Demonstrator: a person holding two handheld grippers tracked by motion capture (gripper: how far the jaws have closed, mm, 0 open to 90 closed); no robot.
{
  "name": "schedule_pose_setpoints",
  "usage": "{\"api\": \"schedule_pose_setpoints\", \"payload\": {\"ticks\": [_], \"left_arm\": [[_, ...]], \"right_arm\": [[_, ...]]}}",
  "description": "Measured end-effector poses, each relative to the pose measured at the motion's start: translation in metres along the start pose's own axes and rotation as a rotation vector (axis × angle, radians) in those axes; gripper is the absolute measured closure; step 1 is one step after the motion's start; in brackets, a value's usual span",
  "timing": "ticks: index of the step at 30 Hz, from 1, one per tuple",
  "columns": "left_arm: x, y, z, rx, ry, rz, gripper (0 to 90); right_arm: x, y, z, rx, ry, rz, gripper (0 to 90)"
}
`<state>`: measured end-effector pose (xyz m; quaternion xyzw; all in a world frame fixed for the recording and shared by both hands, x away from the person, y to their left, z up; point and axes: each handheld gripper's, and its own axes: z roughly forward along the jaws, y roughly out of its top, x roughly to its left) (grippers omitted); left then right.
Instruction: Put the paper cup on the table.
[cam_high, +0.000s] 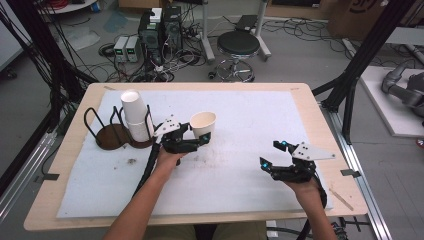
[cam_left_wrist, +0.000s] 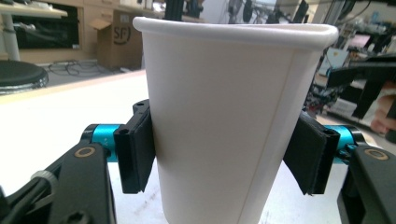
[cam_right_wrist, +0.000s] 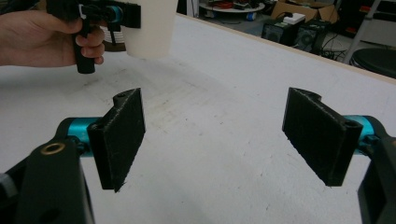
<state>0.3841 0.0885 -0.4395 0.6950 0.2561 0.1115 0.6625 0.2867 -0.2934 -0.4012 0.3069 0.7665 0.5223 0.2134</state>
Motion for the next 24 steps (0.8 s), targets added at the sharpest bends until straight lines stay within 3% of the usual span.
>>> {"api": "schedule_pose_setpoints", "payload": {"ticks": [14,21,24], "left_arm": [[-0.008,-0.013,0.023,0.196,0.086,0.055,33.3],[-0.016,-0.012,0.026,0.286,0.136,0.116,33.3],[-0.019,-0.010,0.024,0.313,0.145,0.121,33.3]], "right_arm": [[-0.001,0.000,-0.003,-0.005,0.003,0.001,21.7],[-0.001,0.000,-0.003,-0.002,0.004,-0.002,21.7],[0.000,0.000,-0.004,-0.003,0.004,0.002,21.7]]}}
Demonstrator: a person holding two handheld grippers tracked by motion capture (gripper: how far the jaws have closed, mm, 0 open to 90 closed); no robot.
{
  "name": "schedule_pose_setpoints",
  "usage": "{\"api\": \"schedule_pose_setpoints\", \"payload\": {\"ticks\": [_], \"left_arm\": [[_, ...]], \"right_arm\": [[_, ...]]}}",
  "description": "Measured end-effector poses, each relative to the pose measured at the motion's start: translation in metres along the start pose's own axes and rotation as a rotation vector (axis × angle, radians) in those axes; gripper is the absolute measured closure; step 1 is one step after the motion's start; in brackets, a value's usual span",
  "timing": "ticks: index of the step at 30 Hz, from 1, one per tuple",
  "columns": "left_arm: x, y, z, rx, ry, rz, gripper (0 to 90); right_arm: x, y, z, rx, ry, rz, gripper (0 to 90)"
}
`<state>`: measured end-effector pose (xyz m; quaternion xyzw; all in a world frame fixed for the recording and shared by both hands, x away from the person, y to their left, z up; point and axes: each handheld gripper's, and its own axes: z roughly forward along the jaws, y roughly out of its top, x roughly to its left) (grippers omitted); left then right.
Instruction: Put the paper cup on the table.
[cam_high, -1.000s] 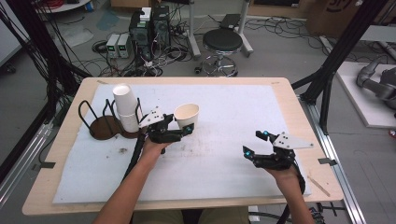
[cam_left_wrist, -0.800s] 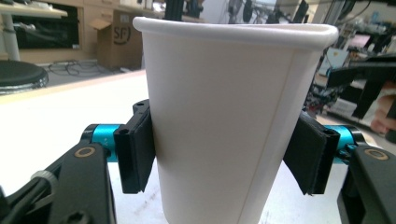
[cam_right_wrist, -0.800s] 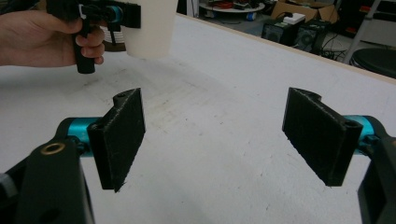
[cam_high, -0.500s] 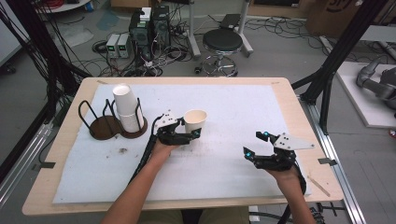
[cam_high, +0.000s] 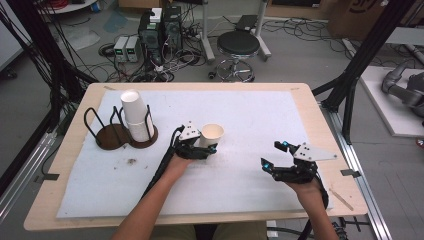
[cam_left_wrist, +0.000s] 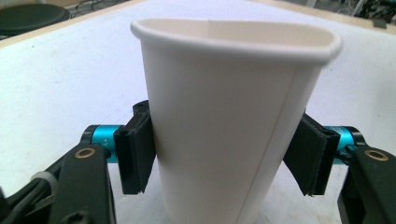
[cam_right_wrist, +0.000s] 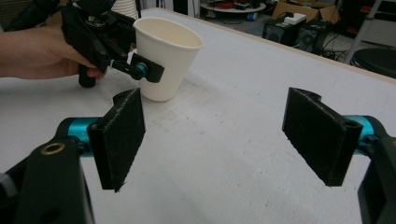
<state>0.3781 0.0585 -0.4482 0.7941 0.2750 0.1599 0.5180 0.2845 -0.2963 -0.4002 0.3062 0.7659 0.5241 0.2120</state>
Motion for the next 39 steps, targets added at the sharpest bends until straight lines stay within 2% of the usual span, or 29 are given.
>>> {"api": "schedule_pose_setpoints", "payload": {"ticks": [5,10,16,21,26,29,33,39], "left_arm": [[-0.002,-0.002,-0.007,0.035,0.010,0.026,33.3],[0.000,-0.008,-0.012,0.024,-0.001,-0.002,33.3],[-0.001,-0.009,-0.012,0.025,0.005,-0.004,31.7],[-0.001,-0.010,-0.013,0.022,0.005,-0.010,27.7],[-0.001,-0.012,-0.019,-0.006,-0.008,-0.060,18.3],[-0.001,-0.014,-0.025,-0.005,-0.009,-0.063,17.6],[-0.001,-0.016,-0.041,-0.041,-0.027,-0.081,17.6],[0.000,-0.020,-0.073,-0.151,-0.038,-0.108,17.2]], "right_arm": [[0.001,0.000,0.000,0.003,0.005,-0.001,21.6],[0.002,0.000,0.000,0.000,0.007,-0.007,21.6],[0.003,0.000,0.001,0.003,0.008,-0.006,21.7],[0.002,0.000,0.000,0.001,0.005,-0.005,21.7],[0.002,0.000,0.001,0.007,0.011,0.002,21.7],[0.002,-0.001,0.002,0.010,0.010,-0.001,21.6],[0.001,-0.002,0.002,0.016,0.007,0.005,21.6],[-0.002,-0.005,0.001,0.026,-0.005,0.010,21.6]]}}
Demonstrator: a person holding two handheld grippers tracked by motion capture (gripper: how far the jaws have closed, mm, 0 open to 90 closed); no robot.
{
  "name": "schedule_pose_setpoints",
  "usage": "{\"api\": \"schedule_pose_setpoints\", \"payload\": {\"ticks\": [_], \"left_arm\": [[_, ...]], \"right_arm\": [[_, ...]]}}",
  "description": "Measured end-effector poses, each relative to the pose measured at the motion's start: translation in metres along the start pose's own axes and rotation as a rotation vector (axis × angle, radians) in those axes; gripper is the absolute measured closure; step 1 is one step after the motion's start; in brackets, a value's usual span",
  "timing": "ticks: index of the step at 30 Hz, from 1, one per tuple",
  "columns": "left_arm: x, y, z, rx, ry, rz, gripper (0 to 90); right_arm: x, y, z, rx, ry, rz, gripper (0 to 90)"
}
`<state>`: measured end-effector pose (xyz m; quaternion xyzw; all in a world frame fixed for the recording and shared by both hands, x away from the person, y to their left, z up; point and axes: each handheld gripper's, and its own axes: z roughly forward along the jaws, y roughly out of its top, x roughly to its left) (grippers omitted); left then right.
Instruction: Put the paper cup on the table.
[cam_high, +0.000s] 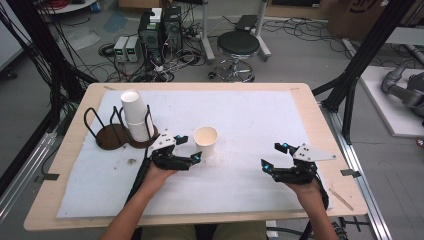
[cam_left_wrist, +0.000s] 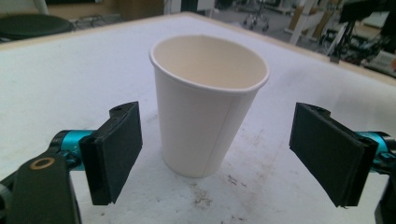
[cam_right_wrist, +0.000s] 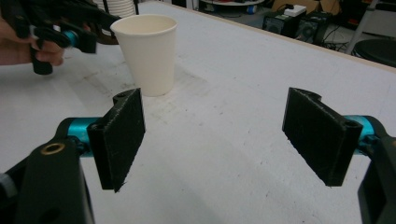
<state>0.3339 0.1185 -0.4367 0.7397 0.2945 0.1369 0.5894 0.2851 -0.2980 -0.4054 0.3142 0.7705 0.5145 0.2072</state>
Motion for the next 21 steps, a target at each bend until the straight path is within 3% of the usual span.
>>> {"api": "schedule_pose_setpoints", "payload": {"ticks": [6,9,14,21], "left_arm": [[0.006,0.002,-0.034,-0.091,0.008,-0.007,17.2],[0.011,0.001,-0.049,-0.101,0.020,0.003,17.2],[0.018,-0.002,-0.070,-0.129,0.045,-0.018,17.2],[0.016,-0.001,-0.084,-0.156,0.052,0.003,17.2]], "right_arm": [[-0.002,-0.004,-0.001,0.026,-0.034,0.000,21.6],[-0.003,-0.005,-0.003,0.030,-0.048,0.008,21.6],[-0.005,-0.007,-0.005,0.040,-0.069,0.011,21.6],[-0.001,-0.008,-0.008,0.042,-0.079,0.014,21.6]]}}
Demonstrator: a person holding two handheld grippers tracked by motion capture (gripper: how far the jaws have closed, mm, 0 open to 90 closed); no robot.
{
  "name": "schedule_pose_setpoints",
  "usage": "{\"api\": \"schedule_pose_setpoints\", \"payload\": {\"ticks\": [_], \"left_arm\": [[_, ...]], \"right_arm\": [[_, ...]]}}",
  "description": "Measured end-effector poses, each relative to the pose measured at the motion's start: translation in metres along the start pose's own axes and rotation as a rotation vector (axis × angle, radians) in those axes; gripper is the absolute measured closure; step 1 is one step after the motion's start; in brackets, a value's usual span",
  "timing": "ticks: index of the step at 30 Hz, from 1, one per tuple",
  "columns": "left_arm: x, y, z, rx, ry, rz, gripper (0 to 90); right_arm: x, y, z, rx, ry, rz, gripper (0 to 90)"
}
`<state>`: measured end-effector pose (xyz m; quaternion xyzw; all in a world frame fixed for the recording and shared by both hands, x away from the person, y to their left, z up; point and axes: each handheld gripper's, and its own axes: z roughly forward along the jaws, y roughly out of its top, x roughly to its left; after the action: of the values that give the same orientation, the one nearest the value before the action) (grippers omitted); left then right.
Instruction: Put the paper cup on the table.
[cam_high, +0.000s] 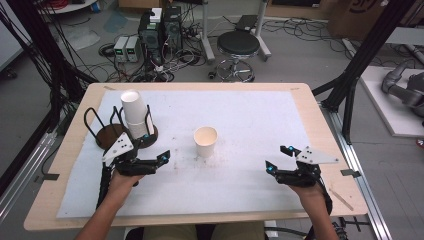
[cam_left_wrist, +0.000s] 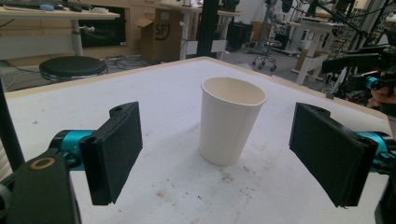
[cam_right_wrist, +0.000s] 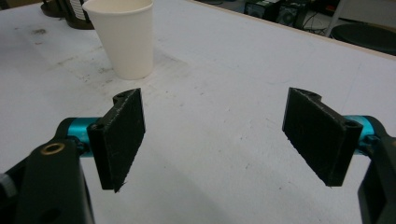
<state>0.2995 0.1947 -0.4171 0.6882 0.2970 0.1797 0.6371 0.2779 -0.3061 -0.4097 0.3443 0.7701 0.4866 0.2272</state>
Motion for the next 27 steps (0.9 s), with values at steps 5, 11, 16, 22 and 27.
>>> {"api": "schedule_pose_setpoints", "payload": {"ticks": [5,11,16,22,27], "left_arm": [[-0.001,-0.001,-0.006,-0.016,0.009,0.003,17.2],[-0.002,-0.001,-0.014,-0.044,0.015,0.000,17.5],[-0.005,-0.001,-0.015,-0.045,0.012,0.008,17.7],[-0.007,-0.002,-0.013,-0.039,0.014,0.019,18.0],[-0.007,-0.002,-0.013,-0.038,0.017,0.023,18.0]], "right_arm": [[0.005,0.000,-0.003,-0.008,-0.004,0.007,21.6],[0.009,-0.001,-0.008,-0.009,-0.021,0.012,21.6],[0.011,-0.001,-0.009,-0.015,-0.031,0.016,21.6],[0.011,-0.002,-0.007,-0.007,-0.021,0.008,21.6],[0.010,-0.002,-0.009,-0.014,-0.024,0.011,21.6]]}}
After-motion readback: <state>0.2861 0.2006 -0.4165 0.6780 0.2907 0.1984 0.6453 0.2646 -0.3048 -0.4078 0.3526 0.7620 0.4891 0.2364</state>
